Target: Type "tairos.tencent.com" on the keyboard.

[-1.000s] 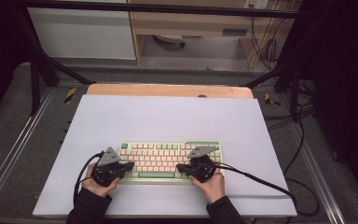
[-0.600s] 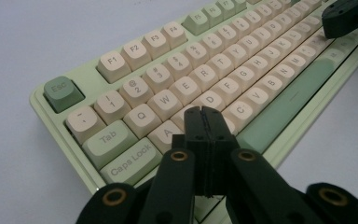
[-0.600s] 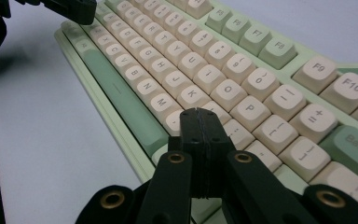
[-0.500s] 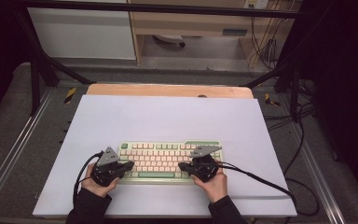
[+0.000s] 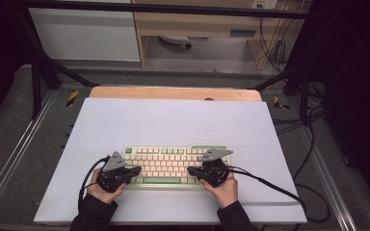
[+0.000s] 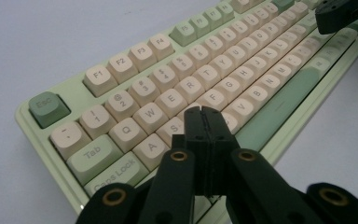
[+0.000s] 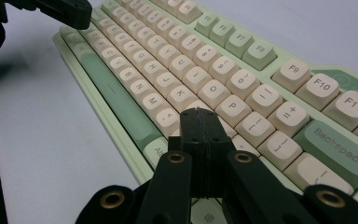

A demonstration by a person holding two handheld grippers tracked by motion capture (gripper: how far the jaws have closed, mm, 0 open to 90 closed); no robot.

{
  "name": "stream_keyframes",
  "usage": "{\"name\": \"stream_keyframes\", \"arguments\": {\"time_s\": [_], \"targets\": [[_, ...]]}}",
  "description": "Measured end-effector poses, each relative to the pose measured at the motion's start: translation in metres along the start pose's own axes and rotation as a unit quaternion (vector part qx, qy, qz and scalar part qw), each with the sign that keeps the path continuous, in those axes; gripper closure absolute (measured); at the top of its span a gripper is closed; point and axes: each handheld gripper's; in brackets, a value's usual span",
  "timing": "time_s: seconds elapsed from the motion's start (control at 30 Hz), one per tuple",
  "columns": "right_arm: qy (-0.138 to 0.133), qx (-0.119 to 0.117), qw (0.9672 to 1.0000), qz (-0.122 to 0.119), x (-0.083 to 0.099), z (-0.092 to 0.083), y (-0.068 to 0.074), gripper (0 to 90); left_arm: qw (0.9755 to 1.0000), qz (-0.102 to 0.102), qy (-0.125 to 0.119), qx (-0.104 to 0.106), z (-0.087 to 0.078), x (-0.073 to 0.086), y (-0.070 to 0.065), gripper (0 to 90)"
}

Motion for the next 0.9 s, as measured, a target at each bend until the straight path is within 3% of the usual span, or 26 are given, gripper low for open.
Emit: {"name": "stream_keyframes", "arguments": {"time_s": [0.5, 0.9], "targets": [[-0.002, -0.001, 1.0, -0.001, 0.001, -0.002, -0.002, 90.0, 0.9998, 0.013, 0.009, 0.012, 0.019, -0.01, -0.014, 89.7], [-0.004, -0.001, 1.0, 0.001, 0.0, -0.003, -0.002, 90.0, 0.9997, 0.013, 0.017, 0.011, 0.026, -0.009, -0.014, 89.8]]}}
Point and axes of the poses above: each handheld gripper's, and its own axes: z roughly forward along the jaws, x roughly out of its underside, y roughly to its left, and after that the axes turned 3 degrees about x, right-handed
